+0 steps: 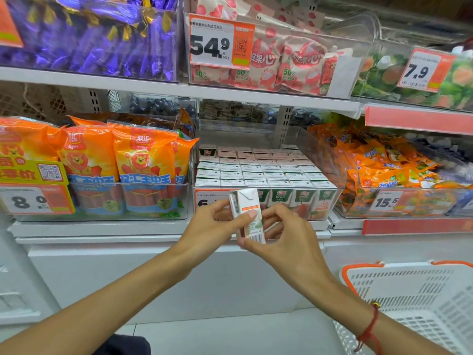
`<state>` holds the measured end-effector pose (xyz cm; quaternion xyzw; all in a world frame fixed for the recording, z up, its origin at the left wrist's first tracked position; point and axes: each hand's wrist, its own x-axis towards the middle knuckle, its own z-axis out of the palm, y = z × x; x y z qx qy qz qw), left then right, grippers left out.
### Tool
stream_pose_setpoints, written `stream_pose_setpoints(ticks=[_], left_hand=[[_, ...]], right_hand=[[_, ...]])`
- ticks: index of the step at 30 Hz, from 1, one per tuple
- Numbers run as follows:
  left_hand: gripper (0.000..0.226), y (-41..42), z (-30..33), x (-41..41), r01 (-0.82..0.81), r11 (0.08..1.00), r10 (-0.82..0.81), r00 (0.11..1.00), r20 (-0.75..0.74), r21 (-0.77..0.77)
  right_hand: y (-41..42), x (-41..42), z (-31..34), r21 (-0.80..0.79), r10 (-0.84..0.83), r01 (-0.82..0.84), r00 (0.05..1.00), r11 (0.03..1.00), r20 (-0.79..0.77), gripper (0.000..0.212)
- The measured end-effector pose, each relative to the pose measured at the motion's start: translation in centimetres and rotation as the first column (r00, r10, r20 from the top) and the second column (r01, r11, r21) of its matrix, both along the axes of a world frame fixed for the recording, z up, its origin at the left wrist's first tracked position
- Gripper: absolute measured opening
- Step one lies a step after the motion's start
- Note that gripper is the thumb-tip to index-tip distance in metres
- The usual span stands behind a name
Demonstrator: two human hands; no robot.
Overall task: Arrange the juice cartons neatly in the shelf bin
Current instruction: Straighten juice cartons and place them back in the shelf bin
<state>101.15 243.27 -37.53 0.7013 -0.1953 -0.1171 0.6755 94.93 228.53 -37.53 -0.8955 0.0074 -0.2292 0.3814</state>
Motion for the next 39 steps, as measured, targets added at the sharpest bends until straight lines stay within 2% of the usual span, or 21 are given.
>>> stream_pose_setpoints(ticks=[1, 3, 6, 8, 10, 13, 18, 20, 22, 24, 26, 27, 29, 31, 32, 36, 39], left_hand=[[0.02, 0.1, 0.1, 0.1, -0.004, 1.0, 0.004, 1.0, 0.021, 0.008], [0.029, 0.5, 0.4, 0.1, -0.011, 1.0, 0.011, 0.999, 0.045, 0.01], [0.049, 1.3, 0.5, 0.3, -0.044, 0.999, 0.045, 0.995, 0.092, -0.019], [0.058, 1.6, 0.6, 0.4, -0.071, 0.997, 0.066, 0.977, 0.201, 0.019], [0.059, 1.7, 0.8, 0.2, -0.077, 0.995, 0.056, 0.946, 0.319, 0.055], [0.053, 1.6, 0.9, -0.2, -0.058, 0.993, 0.006, 0.891, 0.453, 0.101], [0.054, 1.1, 0.8, -0.1, -0.065, 0.986, -0.014, 0.88, 0.474, 0.151], [0.057, 1.1, 0.6, 0.0, -0.064, 0.987, -0.003, 0.905, 0.425, 0.145], [0.059, 1.0, 0.5, 0.1, -0.058, 0.996, 0.034, 0.955, 0.295, 0.075], [0.057, 0.9, 0.5, 0.3, -0.087, 0.996, 0.088, 0.988, 0.125, -0.013], [0.05, 0.9, 0.6, 0.5, -0.125, 0.992, 0.124, 0.992, -0.011, -0.03], [0.048, 1.0, 0.7, 0.5, -0.122, 0.992, 0.119, 0.99, -0.077, -0.036], [0.048, 1.3, 0.8, 0.4, -0.086, 0.995, 0.076, 0.978, -0.193, -0.041], [0.051, 1.6, 0.9, 0.2, -0.043, 0.999, 0.043, 0.967, -0.25, 0.006], [0.054, 1.7, 0.9, 0.2, -0.022, 0.999, 0.033, 0.961, -0.274, 0.041], [0.069, 2.2, 0.7, 0.5, 0.08, 0.99, -0.027, 0.911, -0.412, 0.113], [0.065, 2.2, 0.4, 0.7, 0.124, 0.982, -0.042, 0.878, -0.478, 0.14]], right_hand=[[0.2, -0.1, 0.0, -0.027, 0.012, -0.012, 1.0, 1.0, 0.006, 0.044], [0.0, -0.1, 0.3, 0.041, 0.09, -0.089, 0.995, 0.995, -0.041, 0.049], [-1.1, -0.4, 1.2, 0.325, 0.325, -0.269, 0.937, 0.906, -0.129, 0.049], [-1.6, -0.7, 1.7, 0.468, 0.429, -0.324, 0.893, 0.822, -0.137, 0.043], [-1.8, -0.7, 1.9, 0.532, 0.429, -0.314, 0.897, 0.786, -0.105, 0.038], [-1.8, -0.4, 2.0, 0.562, 0.351, -0.252, 0.933, 0.787, -0.074, 0.037], [-2.0, -0.3, 2.0, 0.543, 0.331, -0.237, 0.94, 0.806, -0.079, 0.034], [-2.1, -0.1, 1.8, 0.51, 0.32, -0.241, 0.945, 0.826, -0.071, 0.026], [-2.1, -0.2, 1.7, 0.428, 0.337, -0.286, 0.94, 0.857, -0.047, 0.027], [-2.1, -0.5, 1.5, 0.262, 0.41, -0.386, 0.911, 0.884, -0.042, 0.046], [-2.1, -0.7, 0.8, 0.031, 0.448, -0.447, 0.891, 0.894, -0.082, 0.068], [-2.1, -0.7, 0.5, -0.067, 0.441, -0.448, 0.893, 0.892, -0.093, 0.074], [-1.9, -0.6, 0.4, -0.149, 0.417, -0.42, 0.907, 0.895, -0.052, 0.071], [-1.6, -0.4, 0.9, -0.098, 0.394, -0.39, 0.919, 0.915, 0.021, 0.058], [-1.5, -0.3, 1.2, -0.013, 0.384, -0.384, 0.923, 0.923, 0.031, 0.053], [-1.3, -0.1, 1.9, 0.375, 0.372, -0.341, 0.928, 0.862, -0.009, 0.035], [-1.5, 0.0, 1.9, 0.476, 0.363, -0.285, 0.929, 0.832, -0.078, 0.026]])
